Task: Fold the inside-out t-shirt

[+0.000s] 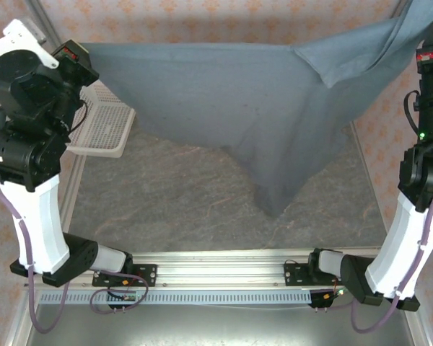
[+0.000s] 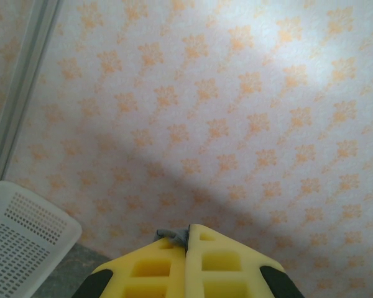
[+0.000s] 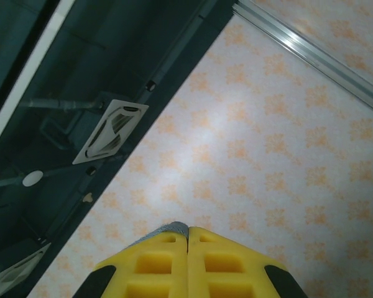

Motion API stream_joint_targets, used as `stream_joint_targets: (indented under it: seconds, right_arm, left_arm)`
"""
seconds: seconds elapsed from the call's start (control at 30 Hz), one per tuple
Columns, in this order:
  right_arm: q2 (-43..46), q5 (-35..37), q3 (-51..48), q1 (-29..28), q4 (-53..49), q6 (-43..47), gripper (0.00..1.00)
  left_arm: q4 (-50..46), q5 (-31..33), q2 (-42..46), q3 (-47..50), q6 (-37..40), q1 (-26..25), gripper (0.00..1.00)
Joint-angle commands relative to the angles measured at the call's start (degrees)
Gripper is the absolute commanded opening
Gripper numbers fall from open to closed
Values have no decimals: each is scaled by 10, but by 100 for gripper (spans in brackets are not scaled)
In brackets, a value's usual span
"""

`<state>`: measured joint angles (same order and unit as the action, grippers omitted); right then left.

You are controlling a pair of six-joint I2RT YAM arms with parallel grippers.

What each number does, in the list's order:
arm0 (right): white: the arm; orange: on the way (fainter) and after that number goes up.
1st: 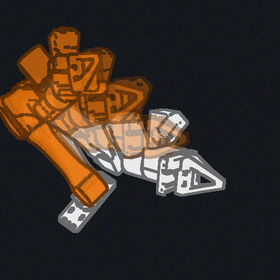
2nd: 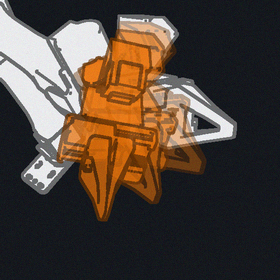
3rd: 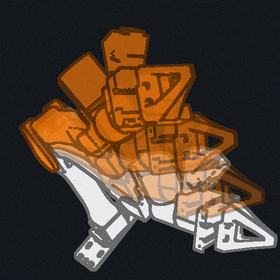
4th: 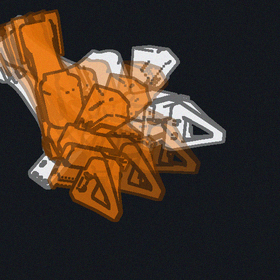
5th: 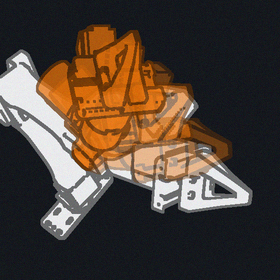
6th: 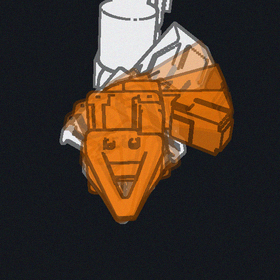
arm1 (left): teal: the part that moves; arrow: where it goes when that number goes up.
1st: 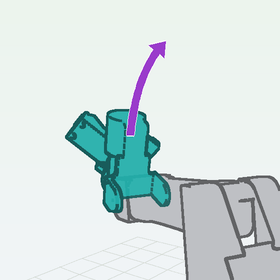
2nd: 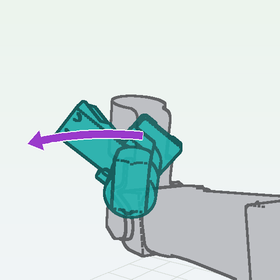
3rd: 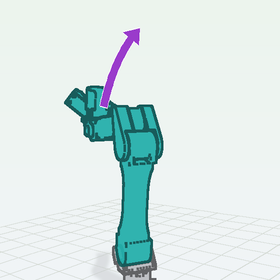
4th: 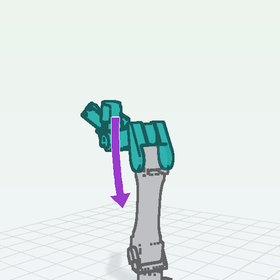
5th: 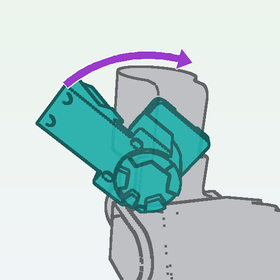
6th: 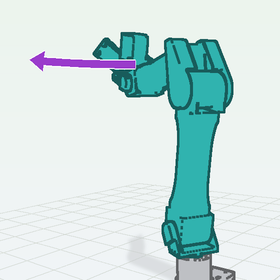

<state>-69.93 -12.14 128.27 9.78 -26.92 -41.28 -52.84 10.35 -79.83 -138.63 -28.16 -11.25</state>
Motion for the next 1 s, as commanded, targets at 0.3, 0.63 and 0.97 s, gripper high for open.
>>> stream_joint_targets:
  seconds: [0.3,0.63,0.97]
  right_arm:
    - [37,23,114,1,63,36,0]
    - [34,45,100,1,67,20,0]
    - [-75,6,-41,1,33,10,0]
  left_arm:
    - [60,27,126,48,24,5,0]
    - [64,22,76,10,47,5,0]
    - [76,21,-92,11,65,7,0]
